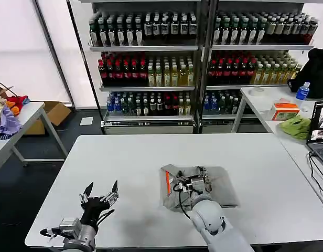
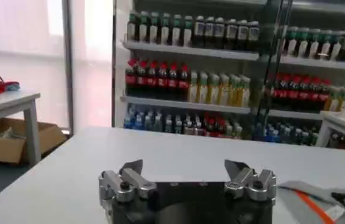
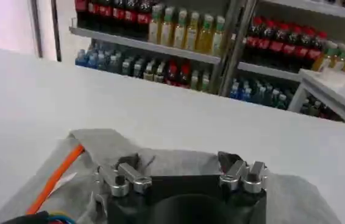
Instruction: Fold and organize the clothes.
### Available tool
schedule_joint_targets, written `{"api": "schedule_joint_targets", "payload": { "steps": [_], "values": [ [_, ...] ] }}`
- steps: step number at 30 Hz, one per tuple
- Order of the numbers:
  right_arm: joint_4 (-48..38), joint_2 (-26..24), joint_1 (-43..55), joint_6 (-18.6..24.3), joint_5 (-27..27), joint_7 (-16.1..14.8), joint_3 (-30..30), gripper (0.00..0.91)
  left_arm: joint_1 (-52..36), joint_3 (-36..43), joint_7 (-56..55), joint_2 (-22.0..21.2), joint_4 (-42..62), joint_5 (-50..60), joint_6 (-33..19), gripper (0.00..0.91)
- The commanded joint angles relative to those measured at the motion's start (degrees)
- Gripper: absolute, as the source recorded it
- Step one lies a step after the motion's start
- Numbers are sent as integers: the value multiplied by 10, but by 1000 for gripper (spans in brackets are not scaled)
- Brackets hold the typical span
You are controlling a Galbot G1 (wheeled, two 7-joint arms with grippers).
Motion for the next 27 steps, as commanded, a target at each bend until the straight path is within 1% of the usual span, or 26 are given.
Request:
{"api": "schedule_joint_targets", "payload": {
  "steps": [1,2,3,4,5,7,9,11,12,13,14,15,19,27],
  "values": [
    [182,-48,-18,-1,32,6,77,907,1,-6,-1,-4,-8,1,-20,907],
    [209,-67,-38,0,24,5,89,907,0,-7,-2,-7,-9,1,-24,907],
    [223,-76,-50,0,18,5,100,907,-2,-7,-3,-9,-9,1,-27,907],
    [237,-95,-91,7,9,1,119,907,-4,-6,-3,-11,-8,0,-30,907],
    [246,-104,-120,14,3,-3,154,907,-6,-4,-5,-13,-7,0,-34,907],
    [247,-119,-171,44,0,-3,207,907,-12,-2,-5,-16,-2,-1,-43,907],
    [238,-119,-222,54,15,7,247,907,-21,-1,-5,-16,9,1,-50,907],
    [227,-104,-249,61,36,24,278,907,-28,2,-4,-15,19,1,-49,907],
    [226,-94,-256,62,41,27,285,907,-31,4,-4,-15,23,2,-48,907],
    [231,-89,-259,58,58,31,290,907,-33,4,-3,-15,23,8,-42,907],
    [238,-79,-258,48,76,34,296,907,-34,2,6,-15,20,30,-21,907],
    [244,-69,-256,39,82,36,299,907,-34,4,9,-15,20,35,-21,907],
    [262,-57,-254,33,54,27,291,907,-36,11,7,-13,30,32,-40,907],
    [271,-55,-260,34,47,25,291,907,-32,10,-6,-8,25,35,-43,907]
  ]
}}
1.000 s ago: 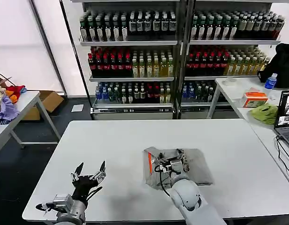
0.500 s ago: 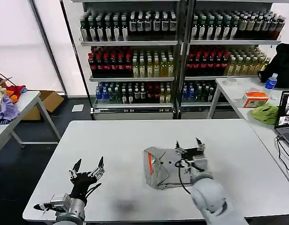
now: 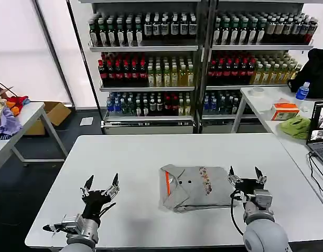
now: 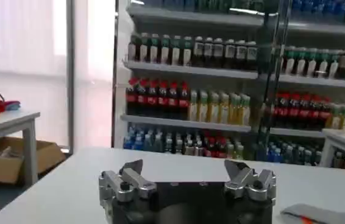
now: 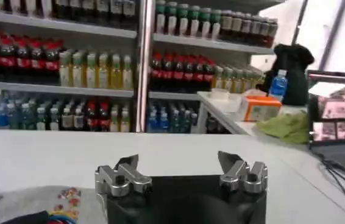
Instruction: Fold and organize the clothes.
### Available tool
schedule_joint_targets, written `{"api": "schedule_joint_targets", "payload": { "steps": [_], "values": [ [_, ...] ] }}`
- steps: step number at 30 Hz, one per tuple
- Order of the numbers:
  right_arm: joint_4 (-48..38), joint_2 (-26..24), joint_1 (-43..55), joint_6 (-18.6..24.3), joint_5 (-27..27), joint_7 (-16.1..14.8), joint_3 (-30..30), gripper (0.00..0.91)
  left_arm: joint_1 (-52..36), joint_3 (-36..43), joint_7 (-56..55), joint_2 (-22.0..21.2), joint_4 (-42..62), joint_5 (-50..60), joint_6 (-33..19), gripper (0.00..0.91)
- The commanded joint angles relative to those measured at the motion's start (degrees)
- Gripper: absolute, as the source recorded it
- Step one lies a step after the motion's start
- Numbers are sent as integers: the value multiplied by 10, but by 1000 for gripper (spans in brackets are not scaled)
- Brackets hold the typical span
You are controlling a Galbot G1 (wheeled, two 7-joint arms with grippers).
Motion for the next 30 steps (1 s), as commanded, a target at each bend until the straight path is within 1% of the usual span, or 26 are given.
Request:
{"api": "schedule_joint_targets", "payload": {
  "steps": [1,11,13,15,23,30],
  "values": [
    [43,7,-53,2,4,5,47,907,-1,1,-4,1,4,15,-4,907],
    [52,6,-51,2,-6,3,40,907,1,-6,-3,2,2,15,-14,907],
    [54,6,-53,1,-7,2,39,907,3,-11,8,1,-5,28,4,907],
    [53,5,-56,1,-8,2,40,907,3,-11,8,1,-7,33,6,907],
    [64,-3,-78,10,-12,2,81,907,-4,-13,3,-1,2,26,4,907],
    [70,1,-82,8,-9,2,90,907,-8,-11,7,0,3,23,4,907]
  ]
}}
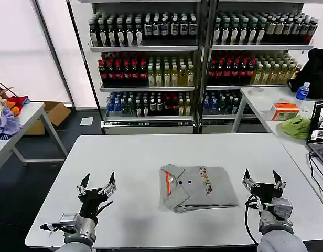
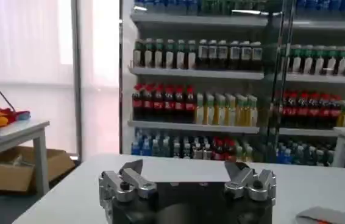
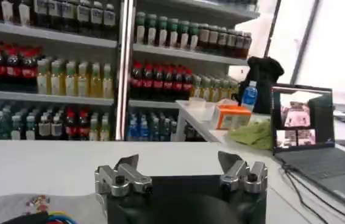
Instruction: Fold and organize the clothes.
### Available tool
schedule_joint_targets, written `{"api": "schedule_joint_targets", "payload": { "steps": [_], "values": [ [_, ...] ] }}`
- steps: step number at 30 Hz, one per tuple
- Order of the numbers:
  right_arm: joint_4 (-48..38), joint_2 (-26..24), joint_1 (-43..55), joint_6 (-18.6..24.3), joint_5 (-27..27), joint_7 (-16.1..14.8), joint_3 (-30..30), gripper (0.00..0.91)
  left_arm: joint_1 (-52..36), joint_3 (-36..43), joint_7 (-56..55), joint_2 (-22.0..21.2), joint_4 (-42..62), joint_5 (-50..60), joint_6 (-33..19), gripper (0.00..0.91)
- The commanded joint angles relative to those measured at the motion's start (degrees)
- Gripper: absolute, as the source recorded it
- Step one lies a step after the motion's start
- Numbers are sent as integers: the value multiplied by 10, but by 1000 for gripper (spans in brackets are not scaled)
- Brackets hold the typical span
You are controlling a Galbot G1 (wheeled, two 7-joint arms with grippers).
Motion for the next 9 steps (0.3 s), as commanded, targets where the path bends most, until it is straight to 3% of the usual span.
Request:
{"api": "schedule_joint_targets", "payload": {
  "steps": [1,9],
  "values": [
    [9,1,-15,1,0,1,25,907,-5,0,6,1,0,5,8,907],
    [8,-2,-15,1,2,0,28,907,-4,-1,14,3,-1,10,9,907]
  ]
}}
